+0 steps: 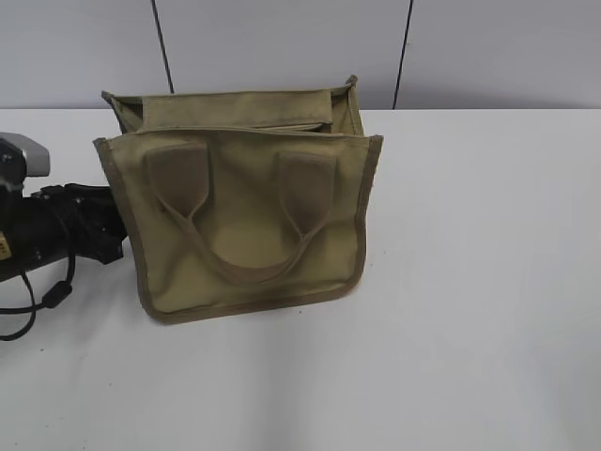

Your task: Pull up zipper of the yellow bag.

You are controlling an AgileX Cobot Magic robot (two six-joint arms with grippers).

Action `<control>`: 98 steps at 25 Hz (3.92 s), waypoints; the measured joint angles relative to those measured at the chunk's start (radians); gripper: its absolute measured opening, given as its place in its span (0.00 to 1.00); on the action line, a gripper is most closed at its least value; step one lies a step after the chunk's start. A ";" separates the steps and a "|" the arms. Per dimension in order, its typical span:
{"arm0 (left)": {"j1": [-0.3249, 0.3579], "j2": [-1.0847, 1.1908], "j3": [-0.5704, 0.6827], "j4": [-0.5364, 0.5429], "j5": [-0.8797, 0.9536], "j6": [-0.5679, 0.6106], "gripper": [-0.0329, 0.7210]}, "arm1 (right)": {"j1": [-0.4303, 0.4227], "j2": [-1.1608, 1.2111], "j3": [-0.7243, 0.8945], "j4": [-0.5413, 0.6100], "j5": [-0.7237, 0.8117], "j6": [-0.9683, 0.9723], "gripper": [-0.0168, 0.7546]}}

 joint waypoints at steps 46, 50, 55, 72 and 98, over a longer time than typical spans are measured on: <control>0.000 -0.536 -0.036 -0.128 0.438 0.126 0.05 | 0.001 0.000 -0.002 0.001 -0.006 0.024 0.78; 0.000 -0.554 -0.036 -0.079 0.451 0.071 0.05 | 0.006 0.064 -0.020 0.035 -0.107 0.070 0.78; 0.000 -0.581 -0.036 -0.044 0.453 0.024 0.05 | 0.006 0.283 -0.032 0.217 -0.217 -0.144 0.78; 0.000 -0.621 -0.036 0.048 0.448 -0.071 0.05 | 0.442 1.180 -0.392 0.272 -0.538 -0.248 0.75; 0.000 -0.621 -0.036 0.090 0.467 -0.173 0.05 | 0.877 1.985 -1.156 0.094 -0.712 0.131 0.39</control>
